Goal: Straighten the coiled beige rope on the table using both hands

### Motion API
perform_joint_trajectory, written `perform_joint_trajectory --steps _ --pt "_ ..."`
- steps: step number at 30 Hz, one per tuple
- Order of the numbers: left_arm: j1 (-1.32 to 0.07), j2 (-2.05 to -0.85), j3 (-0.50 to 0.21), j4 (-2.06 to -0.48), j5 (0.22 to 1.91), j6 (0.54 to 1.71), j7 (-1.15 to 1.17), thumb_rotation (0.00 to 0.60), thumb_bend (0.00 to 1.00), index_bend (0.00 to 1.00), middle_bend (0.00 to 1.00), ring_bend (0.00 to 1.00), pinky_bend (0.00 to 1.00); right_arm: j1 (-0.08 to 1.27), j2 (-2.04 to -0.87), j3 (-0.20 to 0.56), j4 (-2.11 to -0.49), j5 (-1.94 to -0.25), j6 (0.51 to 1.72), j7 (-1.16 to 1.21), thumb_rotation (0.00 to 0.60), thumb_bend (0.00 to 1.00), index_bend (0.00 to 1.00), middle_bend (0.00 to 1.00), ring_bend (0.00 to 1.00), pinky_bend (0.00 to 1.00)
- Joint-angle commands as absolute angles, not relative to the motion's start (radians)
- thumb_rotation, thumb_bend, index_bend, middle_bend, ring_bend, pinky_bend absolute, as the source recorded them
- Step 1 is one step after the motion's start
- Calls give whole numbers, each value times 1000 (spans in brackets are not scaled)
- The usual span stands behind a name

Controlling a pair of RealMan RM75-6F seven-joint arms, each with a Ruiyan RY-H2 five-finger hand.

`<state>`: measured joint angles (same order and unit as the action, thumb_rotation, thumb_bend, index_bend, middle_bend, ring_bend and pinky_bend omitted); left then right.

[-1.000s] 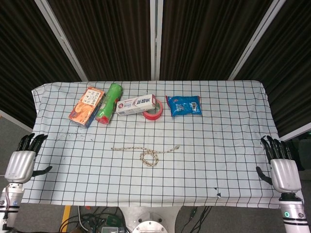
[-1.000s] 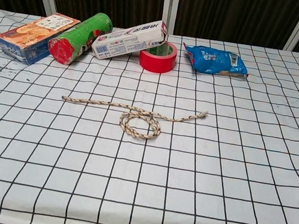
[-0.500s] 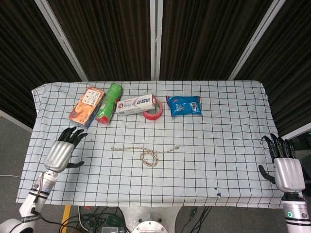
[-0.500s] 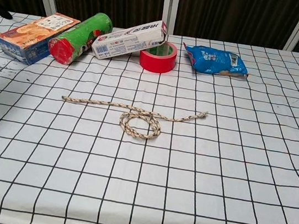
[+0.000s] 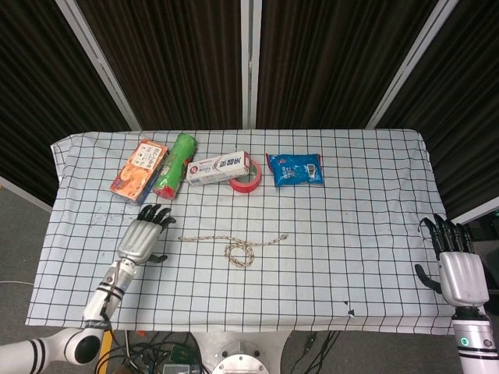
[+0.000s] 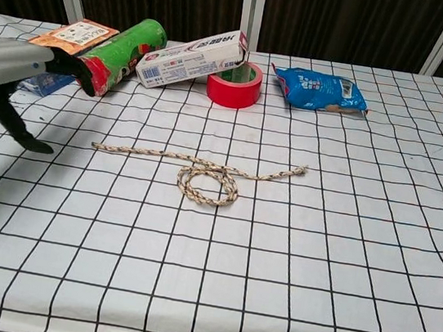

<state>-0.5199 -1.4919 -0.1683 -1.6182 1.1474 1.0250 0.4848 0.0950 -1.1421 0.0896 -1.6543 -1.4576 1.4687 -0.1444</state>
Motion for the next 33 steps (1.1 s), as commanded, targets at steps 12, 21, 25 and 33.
perform_joint_trajectory --steps 12,21,25,33 --pt "-621 -1639 -190 -1482 1045 1003 542 600 154 306 91 0 76 94 -1139 94 -1637 -1442 1464 -121 600 181 0 0 0 0" --pt "-649 -1686 -187 -1448 1003 1002 555 600 210 343 97 0 77 95 -1147 96 -1627 -1430 1457 -120 600 184 0 0 0 0" --pt "-660 -1706 -186 -1431 994 1010 562 600 219 350 99 0 77 96 -1146 95 -1625 -1431 1455 -115 600 185 0 0 0 0" --pt "-669 -1733 -178 -1408 975 1024 573 600 240 383 112 0 78 95 -1147 95 -1618 -1429 1453 -102 600 183 0 0 0 0"
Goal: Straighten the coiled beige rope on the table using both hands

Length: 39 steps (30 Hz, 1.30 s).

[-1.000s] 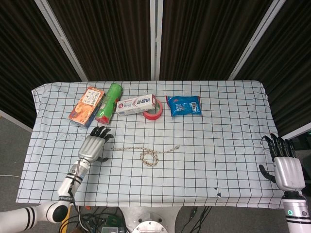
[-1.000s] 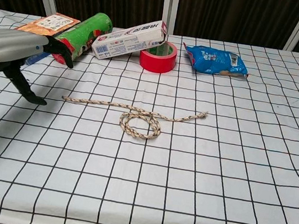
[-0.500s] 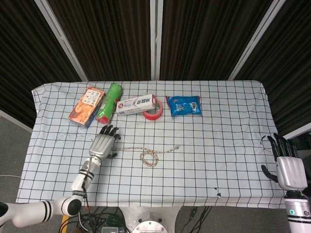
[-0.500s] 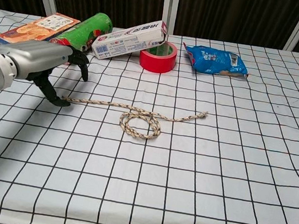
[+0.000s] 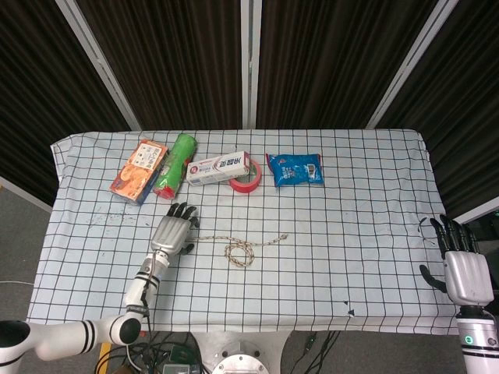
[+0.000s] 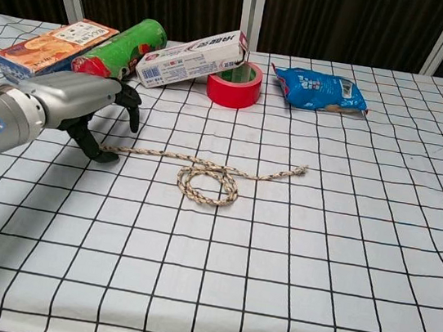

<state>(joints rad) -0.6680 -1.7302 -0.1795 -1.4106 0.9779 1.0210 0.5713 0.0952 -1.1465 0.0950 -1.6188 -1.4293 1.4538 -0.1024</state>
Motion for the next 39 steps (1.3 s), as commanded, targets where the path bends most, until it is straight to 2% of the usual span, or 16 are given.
perform_joint_trajectory --steps 1,11,39 --pt "-669 -1736 -177 -1405 972 1028 575 600 242 389 114 0 78 96 -1147 95 -1617 -1429 1452 -102 600 183 0 0 0 0" --pt "-667 -1750 -168 -1385 956 1046 581 600 257 458 132 0 77 96 -1151 96 -1613 -1419 1447 -105 600 184 0 0 0 0" --pt "-670 -1776 -163 -1363 943 1064 593 600 357 544 176 0 76 100 -1159 97 -1602 -1406 1433 -99 600 189 0 0 0 0"
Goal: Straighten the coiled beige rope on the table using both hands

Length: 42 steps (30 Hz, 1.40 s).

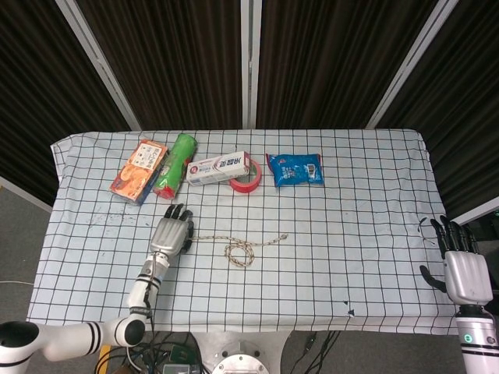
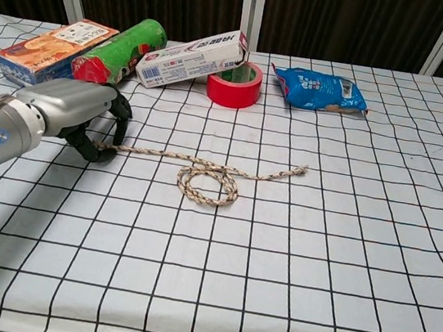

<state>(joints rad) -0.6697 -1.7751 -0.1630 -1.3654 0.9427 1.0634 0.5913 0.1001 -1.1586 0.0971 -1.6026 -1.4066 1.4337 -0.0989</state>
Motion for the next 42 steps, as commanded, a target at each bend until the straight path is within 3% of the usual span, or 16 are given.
perform_joint_trajectory --steps 1,18,28,37,42 --pt "-671 -1777 -162 -1361 943 1065 595 600 357 546 178 0 76 100 -1159 97 -1602 -1406 1433 -99 600 190 0 0 0 0" --pt "-661 -1759 -159 -1379 985 1080 558 600 371 581 224 0 88 111 -1159 87 -1611 -1425 1420 -118 600 198 0 0 0 0" --pt "-657 -1752 -156 -1386 992 1080 552 600 370 583 226 0 106 223 -1198 62 -1683 -1491 1266 -245 600 199 0 0 0 0" --pt "-656 -1741 -156 -1404 986 1077 561 600 371 582 232 0 106 379 -1324 110 -1650 -1396 1057 -368 600 211 28 3 0 0" --pt "-656 -1734 -158 -1413 985 1081 564 600 371 583 235 0 103 438 -1383 136 -1619 -1359 1011 -391 600 222 78 16 0 0"
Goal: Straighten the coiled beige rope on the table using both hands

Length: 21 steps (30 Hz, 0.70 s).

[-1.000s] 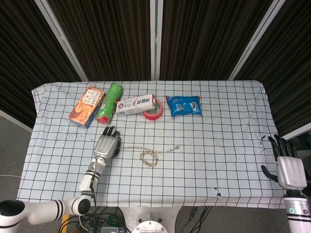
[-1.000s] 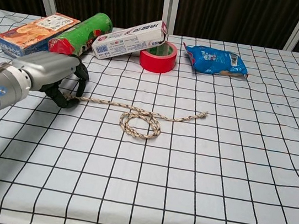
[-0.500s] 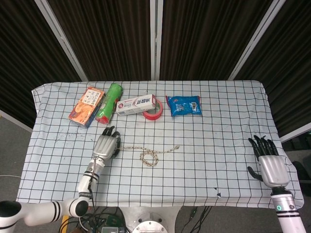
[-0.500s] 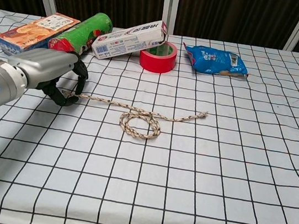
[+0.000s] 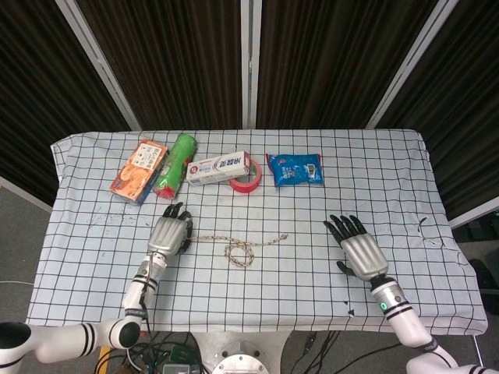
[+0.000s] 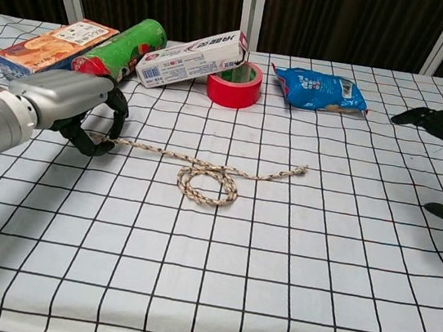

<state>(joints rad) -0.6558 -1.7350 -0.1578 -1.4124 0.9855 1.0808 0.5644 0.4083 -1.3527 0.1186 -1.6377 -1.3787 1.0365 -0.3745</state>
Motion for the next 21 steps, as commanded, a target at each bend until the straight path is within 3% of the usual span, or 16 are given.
perform_joint_trajectory --steps 1,12,21 --pt "-656 -1734 -158 -1414 985 1080 563 600 371 583 236 0 103 449 -1394 139 -1616 -1349 1000 -390 600 227 86 18 0 0" --pt "-656 -1729 -159 -1420 981 1084 569 600 370 588 235 0 103 545 -1485 168 -1544 -1268 913 -361 600 277 192 30 0 0" --pt "-654 -1717 -161 -1427 970 1081 568 600 375 592 235 0 103 614 -1544 175 -1480 -1242 860 -334 600 294 216 34 0 0"
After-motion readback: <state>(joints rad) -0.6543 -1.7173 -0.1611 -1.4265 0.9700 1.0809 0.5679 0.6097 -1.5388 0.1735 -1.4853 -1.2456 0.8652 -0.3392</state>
